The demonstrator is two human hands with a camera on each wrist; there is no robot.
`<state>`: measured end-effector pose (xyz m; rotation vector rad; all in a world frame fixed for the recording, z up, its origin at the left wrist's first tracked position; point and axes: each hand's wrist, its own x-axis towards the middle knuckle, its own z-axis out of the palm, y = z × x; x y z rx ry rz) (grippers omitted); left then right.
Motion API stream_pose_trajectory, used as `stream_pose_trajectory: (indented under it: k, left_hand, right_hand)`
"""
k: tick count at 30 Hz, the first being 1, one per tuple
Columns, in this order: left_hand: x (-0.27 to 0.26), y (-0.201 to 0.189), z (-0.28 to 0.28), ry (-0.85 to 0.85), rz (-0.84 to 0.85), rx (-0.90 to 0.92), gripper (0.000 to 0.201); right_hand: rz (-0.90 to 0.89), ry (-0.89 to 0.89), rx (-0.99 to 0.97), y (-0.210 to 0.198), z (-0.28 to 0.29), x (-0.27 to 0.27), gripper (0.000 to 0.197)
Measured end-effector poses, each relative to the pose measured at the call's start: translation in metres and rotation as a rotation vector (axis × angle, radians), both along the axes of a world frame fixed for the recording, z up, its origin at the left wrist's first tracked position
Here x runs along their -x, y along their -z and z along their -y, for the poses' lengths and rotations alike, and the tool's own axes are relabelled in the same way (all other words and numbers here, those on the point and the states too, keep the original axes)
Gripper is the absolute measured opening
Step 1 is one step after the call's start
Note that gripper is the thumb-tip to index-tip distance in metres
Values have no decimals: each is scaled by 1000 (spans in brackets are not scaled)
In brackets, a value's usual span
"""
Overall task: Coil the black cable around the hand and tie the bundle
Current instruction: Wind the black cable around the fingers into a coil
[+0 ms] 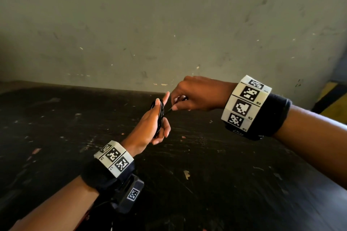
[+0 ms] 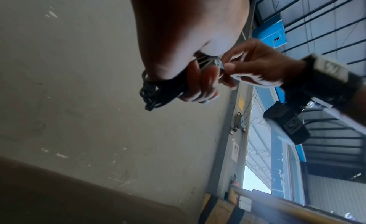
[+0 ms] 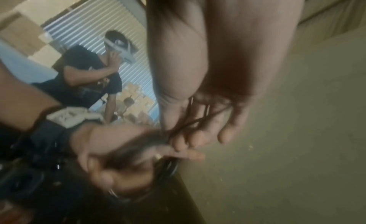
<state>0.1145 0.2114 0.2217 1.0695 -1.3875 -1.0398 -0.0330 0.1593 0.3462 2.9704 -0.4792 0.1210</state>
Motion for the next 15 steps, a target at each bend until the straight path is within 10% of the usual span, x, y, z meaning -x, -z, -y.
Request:
stream_pose_trajectory:
  k: [15]
  left_hand:
    - [-14,-13,-12,392,-310,-129,67]
  right_hand:
    - [457,-134,-118,41,22,4,37]
